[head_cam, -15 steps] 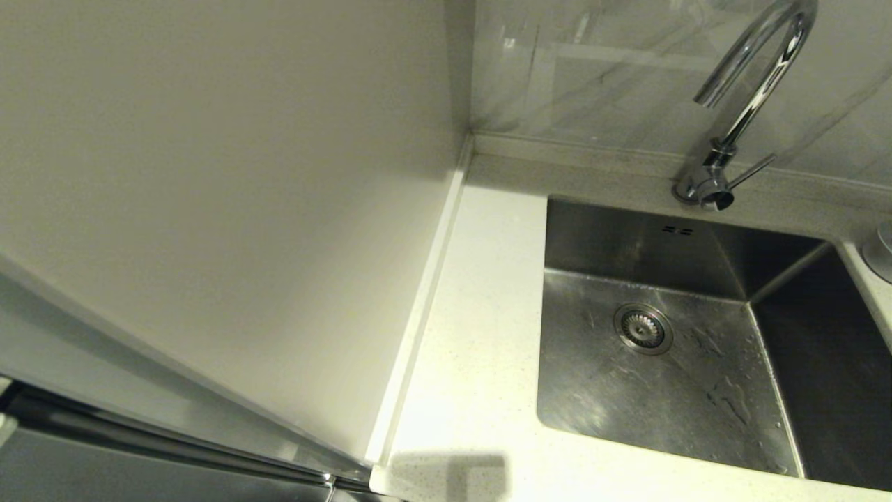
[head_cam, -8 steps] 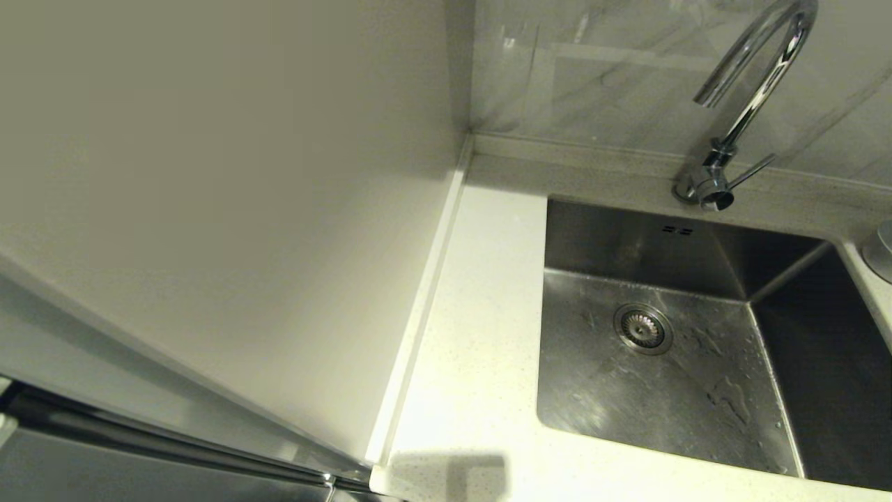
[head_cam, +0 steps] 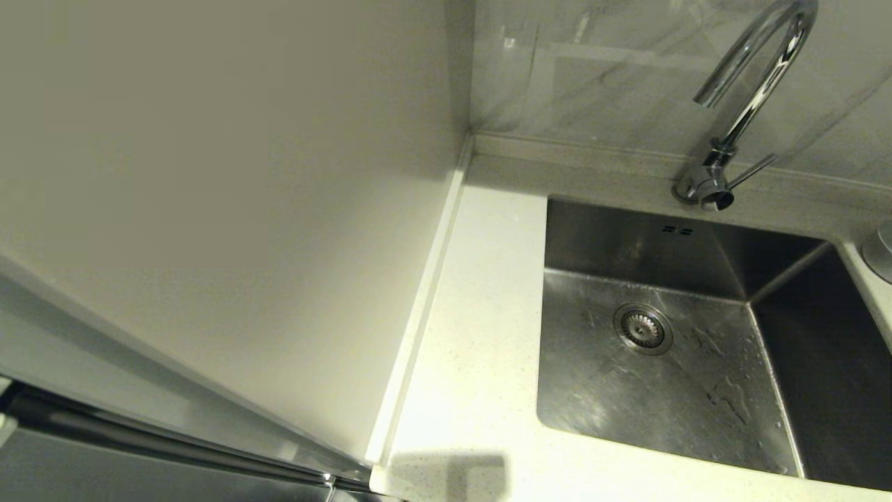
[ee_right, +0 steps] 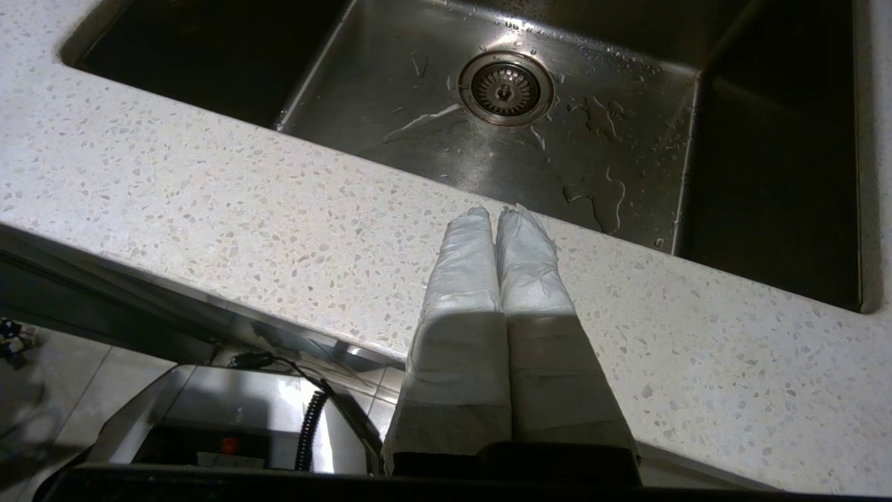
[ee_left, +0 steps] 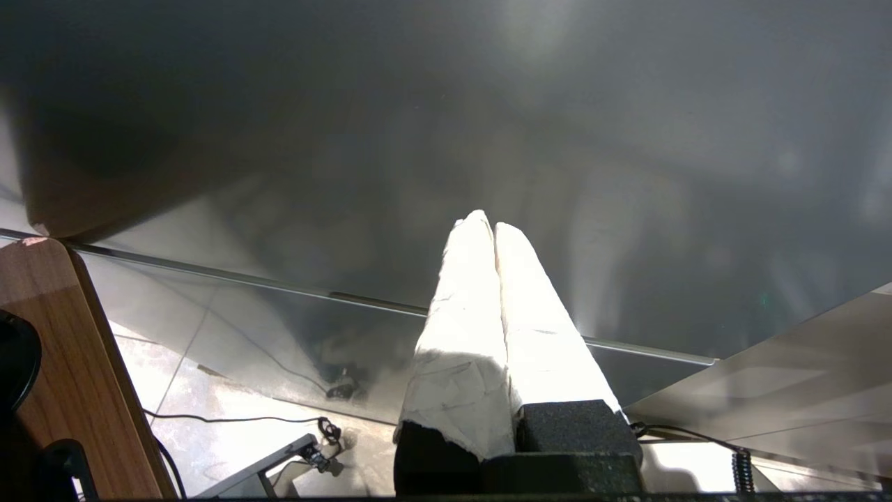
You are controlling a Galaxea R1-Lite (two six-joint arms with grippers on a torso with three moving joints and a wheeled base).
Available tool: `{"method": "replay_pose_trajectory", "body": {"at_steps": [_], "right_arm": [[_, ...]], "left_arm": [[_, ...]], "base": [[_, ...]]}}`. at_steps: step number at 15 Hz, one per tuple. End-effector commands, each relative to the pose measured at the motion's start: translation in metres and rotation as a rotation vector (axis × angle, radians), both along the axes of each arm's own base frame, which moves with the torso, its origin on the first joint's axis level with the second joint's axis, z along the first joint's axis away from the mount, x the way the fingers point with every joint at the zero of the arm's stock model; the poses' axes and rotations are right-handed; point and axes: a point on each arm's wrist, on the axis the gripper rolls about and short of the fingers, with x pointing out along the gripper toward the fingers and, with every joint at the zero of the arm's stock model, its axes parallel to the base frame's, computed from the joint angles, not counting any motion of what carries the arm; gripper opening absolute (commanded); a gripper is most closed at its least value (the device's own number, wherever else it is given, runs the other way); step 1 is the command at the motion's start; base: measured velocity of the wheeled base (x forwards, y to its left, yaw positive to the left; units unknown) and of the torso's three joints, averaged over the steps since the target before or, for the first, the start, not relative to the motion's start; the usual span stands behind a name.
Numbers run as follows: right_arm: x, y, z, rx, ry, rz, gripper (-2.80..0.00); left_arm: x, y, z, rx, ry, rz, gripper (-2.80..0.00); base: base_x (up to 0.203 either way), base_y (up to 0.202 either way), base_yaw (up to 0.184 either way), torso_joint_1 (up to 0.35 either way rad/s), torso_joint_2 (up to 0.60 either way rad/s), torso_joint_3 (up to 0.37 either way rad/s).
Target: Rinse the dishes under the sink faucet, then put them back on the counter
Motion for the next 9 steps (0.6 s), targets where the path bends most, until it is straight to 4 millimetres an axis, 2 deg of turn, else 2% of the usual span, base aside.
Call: {"method": "replay_pose_trajectory", "body": {"at_steps": [1, 9], "right_arm": [[0.0000, 0.0000, 0.0005, 0.001, 0.001, 0.000, -2.80], [0.0001, -0.0001, 0.0001, 0.000, 0.002, -0.001, -2.80]], "left_arm": [[0.0002, 0.0000, -0.0008, 0.000, 0.003, 0.000, -2.80], [0.0002, 0.0000, -0.0008, 0.000, 0.003, 0.000, -2.80]], "base": [[0.000, 0.000, 0.000, 0.000, 0.00, 0.000], [0.000, 0.000, 0.000, 0.000, 0.00, 0.000]]}}
